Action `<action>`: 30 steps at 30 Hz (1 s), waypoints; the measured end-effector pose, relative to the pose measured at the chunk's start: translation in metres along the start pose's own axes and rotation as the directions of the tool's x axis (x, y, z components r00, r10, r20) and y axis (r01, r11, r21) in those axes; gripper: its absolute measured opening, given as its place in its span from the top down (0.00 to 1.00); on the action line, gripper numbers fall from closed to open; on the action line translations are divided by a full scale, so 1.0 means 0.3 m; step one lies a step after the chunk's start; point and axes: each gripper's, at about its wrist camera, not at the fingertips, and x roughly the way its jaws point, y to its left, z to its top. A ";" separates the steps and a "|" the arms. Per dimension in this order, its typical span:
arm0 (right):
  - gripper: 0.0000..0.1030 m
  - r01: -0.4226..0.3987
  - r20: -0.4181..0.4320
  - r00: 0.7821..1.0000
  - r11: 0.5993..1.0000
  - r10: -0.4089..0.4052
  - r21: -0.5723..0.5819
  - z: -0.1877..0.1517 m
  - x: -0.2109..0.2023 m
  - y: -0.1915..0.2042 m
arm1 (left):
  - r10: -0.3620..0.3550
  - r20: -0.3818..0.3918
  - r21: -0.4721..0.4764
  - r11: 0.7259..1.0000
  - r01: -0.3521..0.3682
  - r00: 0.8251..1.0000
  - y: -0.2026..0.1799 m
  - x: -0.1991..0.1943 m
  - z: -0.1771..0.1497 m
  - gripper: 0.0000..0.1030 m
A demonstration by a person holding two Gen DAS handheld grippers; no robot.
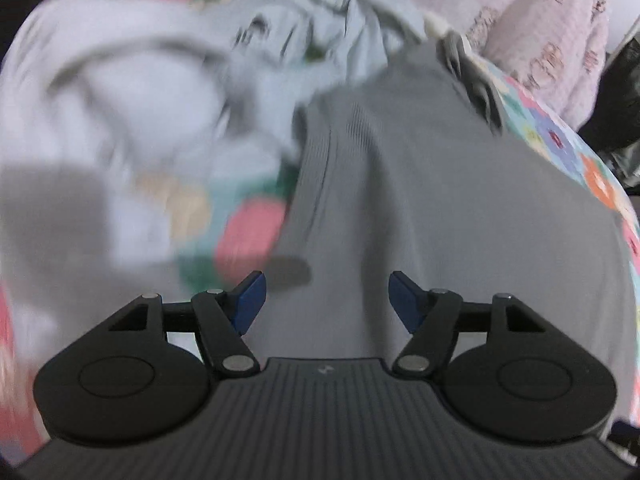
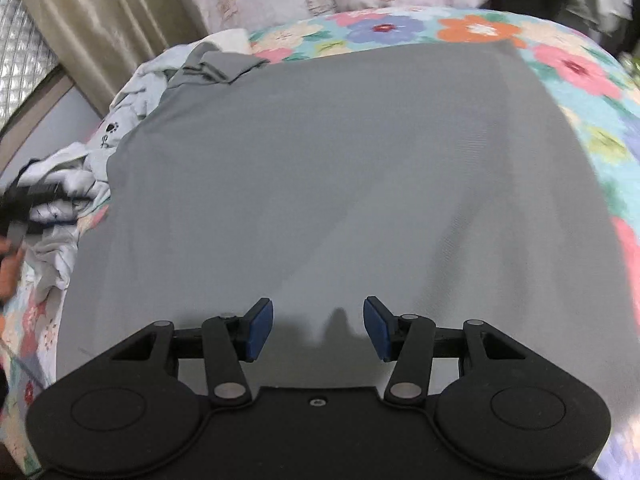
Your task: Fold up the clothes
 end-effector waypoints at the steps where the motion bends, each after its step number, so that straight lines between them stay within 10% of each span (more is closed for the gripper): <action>1: 0.46 0.008 0.004 1.000 1.000 -0.008 0.008 -0.019 -0.024 -0.028 | 0.002 -0.010 0.002 1.000 -0.002 1.000 0.007 -0.019 -0.044 0.35; 7: 0.46 0.078 0.019 0.997 0.997 -0.078 0.019 -0.134 -0.145 -0.171 | 0.056 -0.050 0.032 0.998 -0.054 0.997 0.027 -0.132 -0.312 0.34; 22: 0.40 0.049 0.073 0.994 0.936 -0.079 0.350 -0.399 -0.198 -0.516 | -0.135 -0.229 -0.012 0.991 0.136 0.964 -0.023 -0.210 -0.691 0.19; 24: 0.39 0.015 0.111 0.992 0.912 -0.066 0.410 -0.412 -0.185 -0.559 | -0.149 -0.208 -0.020 0.989 0.148 0.967 -0.024 -0.210 -0.702 0.38; 25: 0.38 -0.009 0.142 0.988 0.902 -0.058 0.431 -0.412 -0.179 -0.579 | -0.183 -0.190 -0.018 0.983 0.183 0.965 -0.022 -0.214 -0.708 0.87; 28: 0.37 -0.088 0.236 0.971 0.869 -0.034 0.486 -0.387 -0.151 -0.635 | -0.291 -0.147 -0.055 0.957 0.285 0.945 -0.005 -0.259 -0.697 0.93; 30: 0.62 -0.096 0.273 0.961 0.879 -0.040 0.466 -0.363 -0.144 -0.639 | -0.326 -0.105 -0.068 0.945 0.321 0.939 0.004 -0.306 -0.685 0.94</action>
